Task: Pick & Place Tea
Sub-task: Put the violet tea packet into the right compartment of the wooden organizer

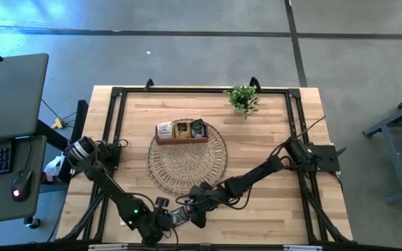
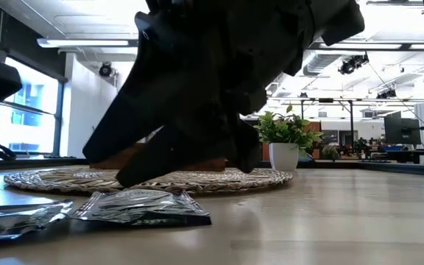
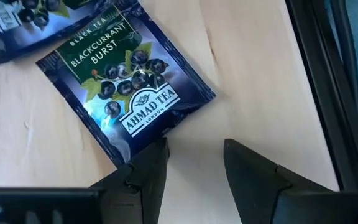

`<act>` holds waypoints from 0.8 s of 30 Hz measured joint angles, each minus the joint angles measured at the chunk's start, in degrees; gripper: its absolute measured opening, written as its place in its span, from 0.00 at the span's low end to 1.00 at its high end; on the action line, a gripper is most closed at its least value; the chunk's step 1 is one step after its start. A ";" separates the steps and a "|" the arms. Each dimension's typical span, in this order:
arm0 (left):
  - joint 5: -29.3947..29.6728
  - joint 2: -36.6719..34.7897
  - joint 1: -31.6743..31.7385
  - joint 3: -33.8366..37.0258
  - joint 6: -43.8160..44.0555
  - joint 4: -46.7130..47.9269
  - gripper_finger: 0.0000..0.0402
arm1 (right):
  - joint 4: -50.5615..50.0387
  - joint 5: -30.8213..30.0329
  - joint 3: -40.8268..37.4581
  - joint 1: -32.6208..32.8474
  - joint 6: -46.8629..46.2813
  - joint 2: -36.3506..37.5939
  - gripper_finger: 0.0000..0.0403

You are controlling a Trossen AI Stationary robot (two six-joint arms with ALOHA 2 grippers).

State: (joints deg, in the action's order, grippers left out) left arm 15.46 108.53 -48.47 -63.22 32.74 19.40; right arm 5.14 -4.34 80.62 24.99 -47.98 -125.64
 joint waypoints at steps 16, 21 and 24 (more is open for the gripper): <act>-2.93 0.13 8.95 0.13 -12.10 -6.18 0.39 | -6.33 3.77 0.12 0.15 -7.12 0.09 0.35; -3.35 0.18 10.90 0.13 -12.20 -6.24 0.39 | -8.53 4.58 0.15 0.13 -7.25 0.24 0.35; -3.24 0.18 11.43 0.13 -13.46 -6.43 0.39 | -6.61 6.40 0.08 0.13 -7.15 0.21 0.35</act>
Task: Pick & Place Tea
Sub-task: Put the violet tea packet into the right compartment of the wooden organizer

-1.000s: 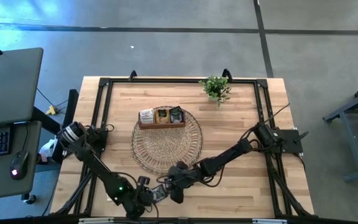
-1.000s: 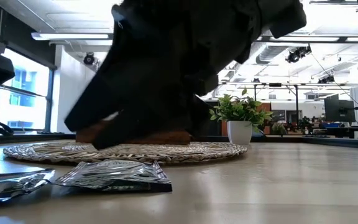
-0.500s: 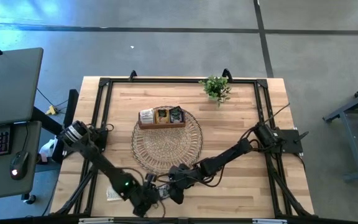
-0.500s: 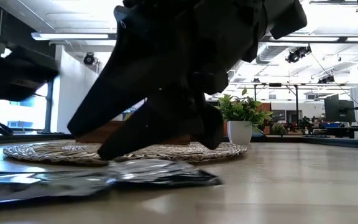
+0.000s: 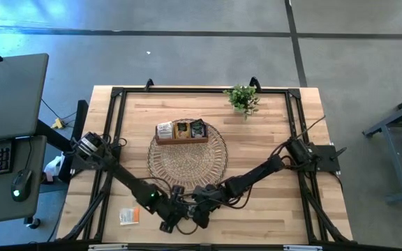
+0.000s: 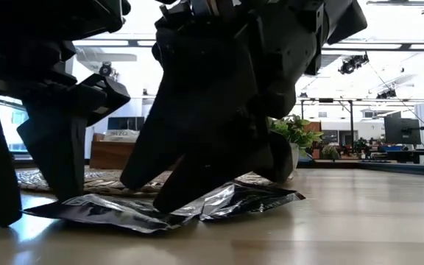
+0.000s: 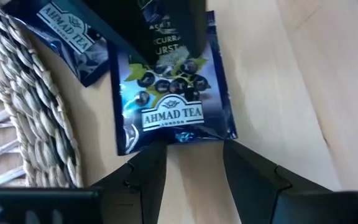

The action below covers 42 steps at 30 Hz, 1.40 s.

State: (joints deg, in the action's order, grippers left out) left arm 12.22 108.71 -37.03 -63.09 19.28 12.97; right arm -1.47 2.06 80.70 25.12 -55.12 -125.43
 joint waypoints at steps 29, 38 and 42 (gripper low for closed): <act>7.87 -14.89 -3.52 -0.07 13.39 19.81 0.39 | 2.07 3.04 -0.15 -0.04 7.59 0.55 0.01; 12.67 -16.87 -8.58 -0.13 21.88 23.54 0.39 | -1.13 3.14 -0.15 0.68 12.14 4.07 0.00; 12.81 -16.03 -8.73 -0.11 22.61 20.94 0.39 | -2.54 4.52 -0.13 2.05 14.03 4.02 0.04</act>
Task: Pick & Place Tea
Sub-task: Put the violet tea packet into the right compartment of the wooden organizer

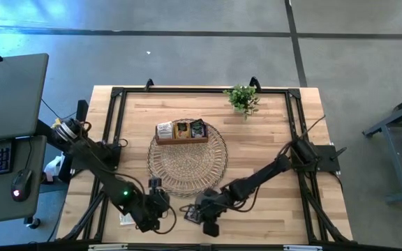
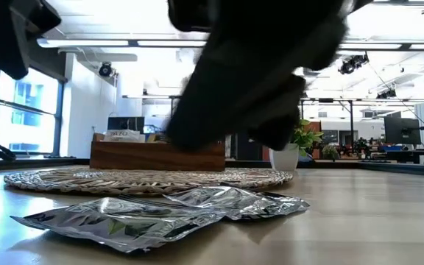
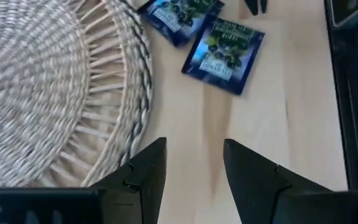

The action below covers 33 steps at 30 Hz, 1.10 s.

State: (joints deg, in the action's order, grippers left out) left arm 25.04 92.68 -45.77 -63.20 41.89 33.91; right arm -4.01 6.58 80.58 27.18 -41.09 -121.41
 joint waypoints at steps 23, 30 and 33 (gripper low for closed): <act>-8.72 15.78 9.12 0.00 0.39 -16.66 0.39 | -2.65 -20.96 0.24 6.36 47.97 -4.32 0.31; -9.93 15.90 9.15 0.04 0.37 -19.10 0.39 | -0.54 -25.57 0.20 5.58 54.37 -5.21 0.31; -10.52 15.94 9.10 0.07 -0.09 -20.00 0.39 | -0.40 -25.56 0.20 5.14 57.79 -5.24 0.31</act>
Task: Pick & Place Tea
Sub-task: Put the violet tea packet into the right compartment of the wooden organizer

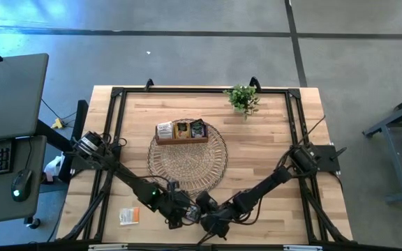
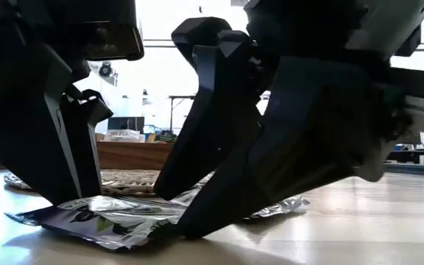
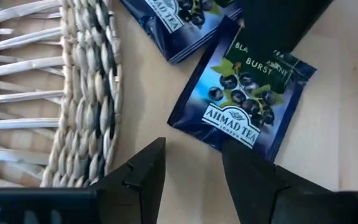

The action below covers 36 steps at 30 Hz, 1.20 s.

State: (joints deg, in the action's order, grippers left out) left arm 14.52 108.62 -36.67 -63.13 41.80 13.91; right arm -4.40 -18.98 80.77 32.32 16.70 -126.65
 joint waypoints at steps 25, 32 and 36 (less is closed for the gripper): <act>-0.09 0.04 -0.09 0.00 1.74 -0.69 0.39 | -1.69 -4.05 -0.31 1.21 3.34 1.07 0.02; 2.65 -3.47 -0.13 0.04 4.55 0.12 0.39 | -14.98 -17.82 -0.20 3.80 17.59 7.62 0.01; 2.87 -5.98 -0.13 0.00 4.41 0.74 0.39 | -24.36 -29.24 -0.26 3.21 37.79 10.34 0.01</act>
State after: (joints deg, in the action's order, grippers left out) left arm 17.39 102.64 -36.80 -63.13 46.21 14.65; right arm -28.77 -48.22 80.51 35.53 54.49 -116.31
